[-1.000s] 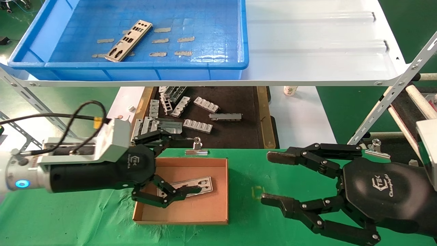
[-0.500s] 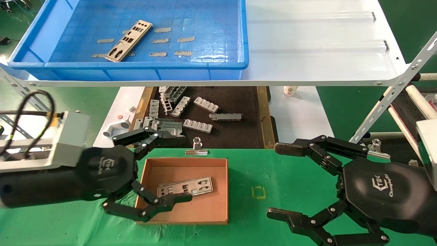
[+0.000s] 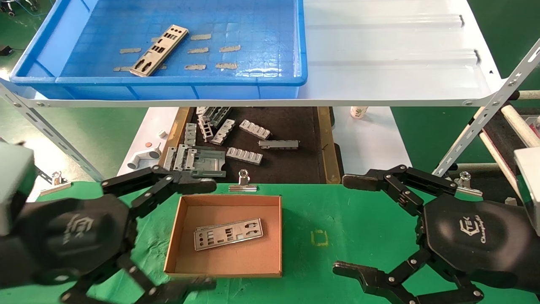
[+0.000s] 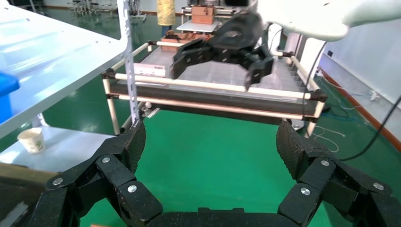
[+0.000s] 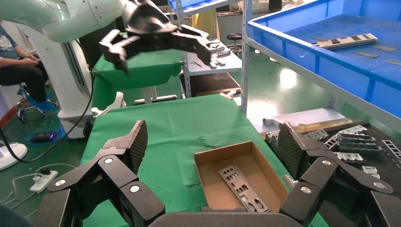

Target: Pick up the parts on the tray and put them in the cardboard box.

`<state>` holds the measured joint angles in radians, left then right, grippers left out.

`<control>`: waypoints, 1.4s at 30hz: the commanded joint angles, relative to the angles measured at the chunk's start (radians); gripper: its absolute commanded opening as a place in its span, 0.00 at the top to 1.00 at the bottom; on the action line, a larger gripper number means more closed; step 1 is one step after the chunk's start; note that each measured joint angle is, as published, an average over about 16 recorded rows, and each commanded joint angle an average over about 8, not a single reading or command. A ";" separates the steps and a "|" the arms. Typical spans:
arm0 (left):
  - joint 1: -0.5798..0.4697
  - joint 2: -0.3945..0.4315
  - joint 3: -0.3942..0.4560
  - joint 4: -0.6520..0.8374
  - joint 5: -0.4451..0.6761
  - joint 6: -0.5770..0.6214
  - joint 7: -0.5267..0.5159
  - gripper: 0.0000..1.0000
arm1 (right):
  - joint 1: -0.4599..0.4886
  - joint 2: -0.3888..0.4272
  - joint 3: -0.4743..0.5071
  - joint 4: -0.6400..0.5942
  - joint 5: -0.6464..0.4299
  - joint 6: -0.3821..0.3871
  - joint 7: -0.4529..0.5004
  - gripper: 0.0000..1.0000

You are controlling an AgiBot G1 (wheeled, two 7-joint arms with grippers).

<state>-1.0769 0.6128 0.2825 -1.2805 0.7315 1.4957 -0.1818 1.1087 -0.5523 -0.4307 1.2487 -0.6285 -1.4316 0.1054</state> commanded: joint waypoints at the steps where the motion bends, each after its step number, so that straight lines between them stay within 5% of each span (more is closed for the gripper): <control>1: 0.015 -0.011 -0.019 -0.025 -0.011 0.004 -0.016 0.00 | 0.000 0.000 0.000 0.000 0.000 0.000 0.000 0.00; 42: 0.003 -0.002 -0.003 -0.004 -0.001 0.000 -0.006 0.00 | 0.000 0.000 0.000 0.000 0.000 0.000 0.000 0.00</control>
<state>-1.0739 0.6108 0.2790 -1.2844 0.7303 1.4954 -0.1877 1.1086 -0.5523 -0.4307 1.2486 -0.6285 -1.4315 0.1054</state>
